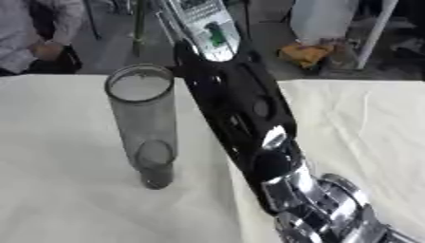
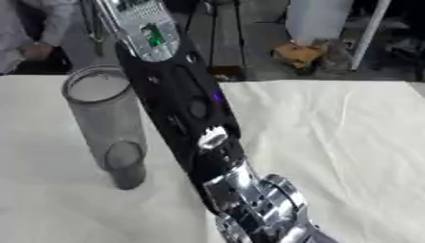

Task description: Arrange flowers into the vase.

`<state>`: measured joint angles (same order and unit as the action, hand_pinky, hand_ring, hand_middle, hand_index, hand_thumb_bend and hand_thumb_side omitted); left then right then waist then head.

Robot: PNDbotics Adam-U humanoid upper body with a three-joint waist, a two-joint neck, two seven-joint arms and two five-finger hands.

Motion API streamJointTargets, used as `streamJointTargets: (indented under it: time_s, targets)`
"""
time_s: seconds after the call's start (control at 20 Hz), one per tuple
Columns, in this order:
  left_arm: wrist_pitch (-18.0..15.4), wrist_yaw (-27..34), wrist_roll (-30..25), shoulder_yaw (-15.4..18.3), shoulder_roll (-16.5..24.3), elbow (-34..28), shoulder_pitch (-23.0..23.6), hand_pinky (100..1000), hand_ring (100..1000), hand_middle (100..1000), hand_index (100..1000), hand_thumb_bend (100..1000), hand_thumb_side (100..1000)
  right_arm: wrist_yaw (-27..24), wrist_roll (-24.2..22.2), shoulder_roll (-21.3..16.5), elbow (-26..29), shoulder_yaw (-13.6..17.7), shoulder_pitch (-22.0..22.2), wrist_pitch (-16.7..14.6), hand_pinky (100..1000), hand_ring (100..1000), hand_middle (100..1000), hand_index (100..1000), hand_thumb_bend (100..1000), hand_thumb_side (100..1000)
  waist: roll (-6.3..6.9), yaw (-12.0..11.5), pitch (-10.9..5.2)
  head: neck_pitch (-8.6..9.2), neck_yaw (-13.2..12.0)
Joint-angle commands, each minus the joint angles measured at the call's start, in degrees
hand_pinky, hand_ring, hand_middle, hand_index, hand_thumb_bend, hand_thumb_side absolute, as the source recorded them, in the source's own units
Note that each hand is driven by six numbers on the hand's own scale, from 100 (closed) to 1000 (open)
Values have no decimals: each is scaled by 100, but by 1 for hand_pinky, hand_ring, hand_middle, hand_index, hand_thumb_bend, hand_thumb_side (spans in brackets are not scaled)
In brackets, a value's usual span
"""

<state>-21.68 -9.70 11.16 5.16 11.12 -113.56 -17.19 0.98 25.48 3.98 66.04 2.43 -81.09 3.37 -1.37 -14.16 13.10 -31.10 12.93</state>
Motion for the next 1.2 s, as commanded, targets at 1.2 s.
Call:
streamJointTargets:
  time_s: [1.2]
  targets:
    - [48,-4,4,9,178,-103,29,545,606,854,905,100,1000,-808,224,-182,-1126,44,-511,800,100,100,100,482,100,215,-46,93,-195,-33,-166]
